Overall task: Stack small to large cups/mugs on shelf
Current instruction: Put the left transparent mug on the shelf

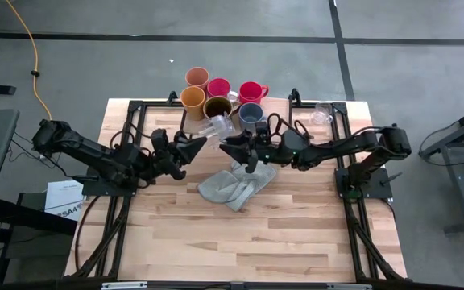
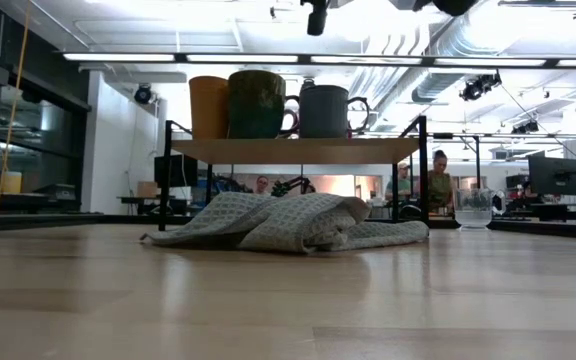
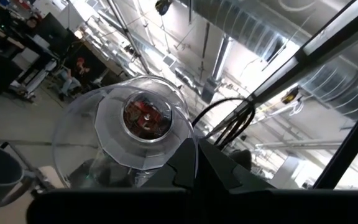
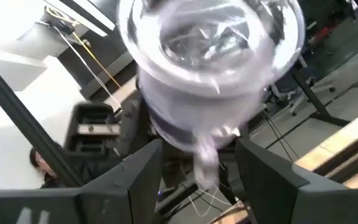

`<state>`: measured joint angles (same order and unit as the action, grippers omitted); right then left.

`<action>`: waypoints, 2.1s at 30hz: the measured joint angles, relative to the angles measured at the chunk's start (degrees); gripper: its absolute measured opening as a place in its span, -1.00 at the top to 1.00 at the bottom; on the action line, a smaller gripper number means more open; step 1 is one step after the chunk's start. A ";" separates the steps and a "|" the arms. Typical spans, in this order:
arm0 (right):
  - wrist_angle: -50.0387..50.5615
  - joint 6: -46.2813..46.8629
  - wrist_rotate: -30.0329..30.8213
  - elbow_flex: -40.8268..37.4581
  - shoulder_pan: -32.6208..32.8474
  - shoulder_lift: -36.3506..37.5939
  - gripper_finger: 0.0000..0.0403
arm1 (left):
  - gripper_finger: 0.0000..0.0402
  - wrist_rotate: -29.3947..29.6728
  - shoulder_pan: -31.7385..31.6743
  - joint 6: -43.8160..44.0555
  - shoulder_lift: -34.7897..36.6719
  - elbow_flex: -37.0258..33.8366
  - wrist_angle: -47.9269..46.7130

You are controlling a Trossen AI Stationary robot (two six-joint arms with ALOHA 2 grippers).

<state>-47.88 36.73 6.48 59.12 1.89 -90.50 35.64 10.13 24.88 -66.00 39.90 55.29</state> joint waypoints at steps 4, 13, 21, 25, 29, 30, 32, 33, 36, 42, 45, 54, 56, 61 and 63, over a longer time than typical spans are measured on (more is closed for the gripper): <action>0.84 0.02 -0.05 0.17 0.00 0.05 0.05 | 1.00 -0.01 0.00 -0.02 0.01 0.34 0.01; 0.49 0.29 1.01 0.17 0.00 0.04 0.49 | 1.00 -0.03 0.00 0.02 -0.01 0.57 -1.10; 0.42 -0.74 1.75 0.17 0.01 0.06 0.93 | 1.00 0.02 0.00 0.53 0.05 0.59 -1.40; 0.44 -0.76 2.45 0.17 0.02 0.04 0.96 | 1.00 0.17 0.00 -0.32 0.05 0.59 -1.46; 0.44 -0.76 2.47 0.17 0.02 0.06 0.97 | 0.93 0.17 0.00 -0.39 0.05 0.59 -1.45; 0.44 -0.76 2.49 0.17 0.02 0.07 0.98 | 0.90 0.16 0.00 -0.39 0.03 0.59 -1.46; 0.47 -0.75 2.51 0.17 0.02 0.04 0.98 | 0.83 0.14 0.00 -0.39 0.03 0.59 -1.47; 0.48 -0.76 2.51 0.17 0.02 0.05 0.98 | 0.78 0.09 0.00 -0.42 0.03 0.59 -1.47; 0.60 -0.82 2.60 0.17 0.00 0.22 0.99 | 0.61 -0.07 0.00 -0.46 0.26 0.59 -1.99; 3.76 -3.94 2.48 0.15 0.00 3.90 0.99 | 0.17 -0.89 0.02 1.51 4.83 0.59 -13.25; 10.19 -6.82 2.43 0.15 0.00 7.47 0.99 | -0.02 -1.19 0.02 2.31 8.51 0.59 -20.19; 36.29 -13.74 2.27 0.04 0.29 21.05 1.00 | -0.20 -0.11 0.02 1.05 15.88 0.59 -30.75; 42.13 -13.79 3.05 -0.03 0.53 23.90 1.00 | -0.20 -0.07 0.02 1.03 15.92 0.59 -31.07; 51.91 -15.04 5.40 -0.03 1.59 29.75 1.00 | -0.20 -0.03 0.02 0.89 15.21 0.62 -31.59; 55.55 -15.78 5.44 -0.03 2.03 31.61 1.00 | -0.20 -0.05 0.02 0.88 14.81 0.56 -32.30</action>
<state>7.67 20.95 11.92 59.09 3.92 -58.89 35.59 10.15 25.77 -51.20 40.46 22.99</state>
